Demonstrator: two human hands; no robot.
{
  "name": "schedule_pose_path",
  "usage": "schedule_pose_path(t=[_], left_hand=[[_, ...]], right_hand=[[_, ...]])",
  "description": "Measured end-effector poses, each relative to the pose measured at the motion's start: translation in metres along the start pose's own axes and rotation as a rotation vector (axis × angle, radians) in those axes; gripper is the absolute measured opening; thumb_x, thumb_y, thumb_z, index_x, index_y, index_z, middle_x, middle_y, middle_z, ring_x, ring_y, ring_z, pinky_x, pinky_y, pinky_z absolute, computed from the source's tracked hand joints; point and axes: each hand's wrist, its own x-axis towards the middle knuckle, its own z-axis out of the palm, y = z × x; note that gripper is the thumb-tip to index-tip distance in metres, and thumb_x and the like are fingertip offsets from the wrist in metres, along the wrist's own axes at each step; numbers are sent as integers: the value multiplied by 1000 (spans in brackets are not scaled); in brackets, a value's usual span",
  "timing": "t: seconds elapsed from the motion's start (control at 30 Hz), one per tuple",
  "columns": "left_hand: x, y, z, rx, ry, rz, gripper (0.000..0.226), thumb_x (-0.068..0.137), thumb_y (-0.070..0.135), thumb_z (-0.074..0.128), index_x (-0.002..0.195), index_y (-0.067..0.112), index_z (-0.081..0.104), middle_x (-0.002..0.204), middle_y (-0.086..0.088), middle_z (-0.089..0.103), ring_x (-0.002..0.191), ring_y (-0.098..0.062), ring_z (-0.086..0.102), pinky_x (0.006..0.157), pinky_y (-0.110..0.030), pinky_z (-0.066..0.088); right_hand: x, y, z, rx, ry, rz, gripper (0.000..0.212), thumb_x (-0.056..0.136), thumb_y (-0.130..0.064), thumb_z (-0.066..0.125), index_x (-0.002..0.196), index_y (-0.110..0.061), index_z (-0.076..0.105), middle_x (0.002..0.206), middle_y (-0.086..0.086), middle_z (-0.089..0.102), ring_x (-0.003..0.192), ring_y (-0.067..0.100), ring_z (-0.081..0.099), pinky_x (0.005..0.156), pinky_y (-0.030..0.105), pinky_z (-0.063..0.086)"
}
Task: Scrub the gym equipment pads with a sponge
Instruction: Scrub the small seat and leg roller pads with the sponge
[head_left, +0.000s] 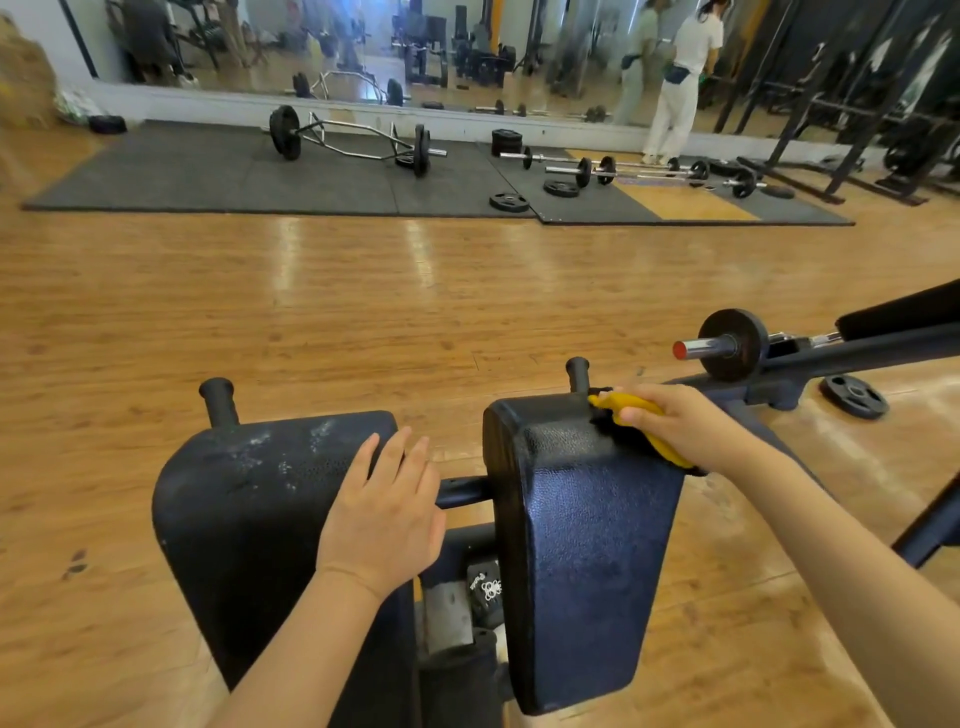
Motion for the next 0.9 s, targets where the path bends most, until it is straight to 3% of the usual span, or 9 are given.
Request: schedule_pose_path(t=[0.1,0.23,0.33,0.4,0.5,0.6,0.73,0.83,0.9], left_hand=[[0,0,0,9,-9,0,49,81,29,34,97,2,72,112,-17,68,111,-34,61,99,-48,33],[0,1,1,-6,7,-9,49,81,28,34,98,1,71,112,-17,67,111,-34,61,99,-48,33],[-1,1,2,6,18,-5,50,81,28,34,99,1,71,111,-17,68,110,-34,61,99,-47,33],[-1,0,1,15,17,-1,50,81,29,34,98,1,71,111,-17,68,110,-34,62,100,-47,33],[-1,0,1,10,2,-5,49,81,29,34,98,2,72,110,-16,68,110,-34,61,99,-48,33],[-1,0,1,23,-12,-7,49,80,29,34,96,3,72,110,-16,68,111,-33,61,99,-48,34],[-2,-1,1,22,-23,-10,50,81,29,34,98,3,72,112,-16,68,112,-33,61,99,-47,33],[-2,-1,-3,-5,-31,-17,48,81,29,35,98,5,73,116,-15,67,112,-31,61,100,-46,32],[-2,-2,-7,-28,-26,-13,48,81,29,35,100,7,73,120,-14,65,113,-30,60,101,-43,31]], right_hand=[[31,-2,-7,10,64,60,21,93,-16,54,103,-1,63,95,12,63,89,17,51,70,25,34],[61,-15,20,-228,-182,82,30,95,-22,50,117,-5,61,115,13,63,109,25,55,87,29,38],[37,-20,27,-200,-180,-35,32,96,-22,49,125,-14,58,122,5,62,115,22,53,95,30,38],[12,-17,25,-87,-131,-99,34,95,-16,51,128,-16,55,130,-4,55,125,10,46,103,17,31],[-15,-18,31,-24,-39,-210,39,92,-7,53,130,-15,52,131,-13,44,129,1,33,99,-2,16],[1,-14,28,-32,78,-120,35,94,-15,52,128,-15,55,130,1,56,124,17,48,101,19,31],[31,-22,26,-185,138,175,30,98,-25,42,111,-4,59,116,19,62,108,35,54,83,35,39],[20,-38,35,-374,83,130,30,98,-27,40,103,-4,59,107,22,64,100,38,56,81,42,44],[3,-40,38,-293,125,82,28,98,-26,43,110,-9,61,110,15,65,103,34,57,81,36,43]])
